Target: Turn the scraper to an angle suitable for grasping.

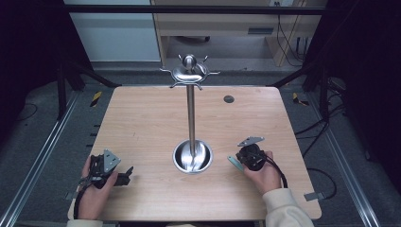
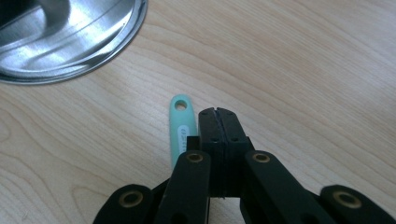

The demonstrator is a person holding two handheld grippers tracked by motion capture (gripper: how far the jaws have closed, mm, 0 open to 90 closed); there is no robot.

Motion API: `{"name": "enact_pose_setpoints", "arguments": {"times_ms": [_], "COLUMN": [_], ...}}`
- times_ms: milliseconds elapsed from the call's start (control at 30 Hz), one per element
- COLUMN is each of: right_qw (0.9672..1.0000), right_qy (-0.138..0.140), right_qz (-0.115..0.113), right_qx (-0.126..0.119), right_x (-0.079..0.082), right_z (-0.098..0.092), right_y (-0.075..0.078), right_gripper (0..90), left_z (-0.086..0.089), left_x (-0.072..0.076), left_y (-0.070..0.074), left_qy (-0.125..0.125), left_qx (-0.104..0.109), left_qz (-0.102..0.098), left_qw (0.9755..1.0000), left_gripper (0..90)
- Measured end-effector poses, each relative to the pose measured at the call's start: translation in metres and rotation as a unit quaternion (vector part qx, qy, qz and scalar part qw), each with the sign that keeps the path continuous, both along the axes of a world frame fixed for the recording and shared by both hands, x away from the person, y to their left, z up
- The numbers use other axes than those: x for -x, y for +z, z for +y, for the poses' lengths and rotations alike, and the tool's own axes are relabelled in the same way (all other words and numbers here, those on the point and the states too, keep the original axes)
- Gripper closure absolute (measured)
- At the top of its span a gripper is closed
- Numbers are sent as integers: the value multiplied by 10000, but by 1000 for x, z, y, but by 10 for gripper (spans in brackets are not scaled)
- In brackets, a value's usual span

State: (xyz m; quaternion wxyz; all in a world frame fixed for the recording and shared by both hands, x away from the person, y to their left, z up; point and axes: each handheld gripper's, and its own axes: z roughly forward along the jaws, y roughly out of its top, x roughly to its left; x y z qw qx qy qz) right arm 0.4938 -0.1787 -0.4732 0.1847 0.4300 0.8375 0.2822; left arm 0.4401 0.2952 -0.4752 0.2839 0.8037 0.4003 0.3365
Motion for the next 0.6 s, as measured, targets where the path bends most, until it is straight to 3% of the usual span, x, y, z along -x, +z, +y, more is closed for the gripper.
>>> {"name": "enact_pose_setpoints", "arguments": {"times_ms": [600], "right_qw": [9994], "right_qy": [-9], "right_qz": [227], "right_qx": [251], "right_x": [-1], "right_z": [6], "right_y": [-6], "right_gripper": [900], "left_z": [0], "left_x": [0], "left_y": [0], "left_qy": [-8], "left_qx": [-28], "left_qz": [-2], "left_qw": [10000], "left_gripper": [31]}}
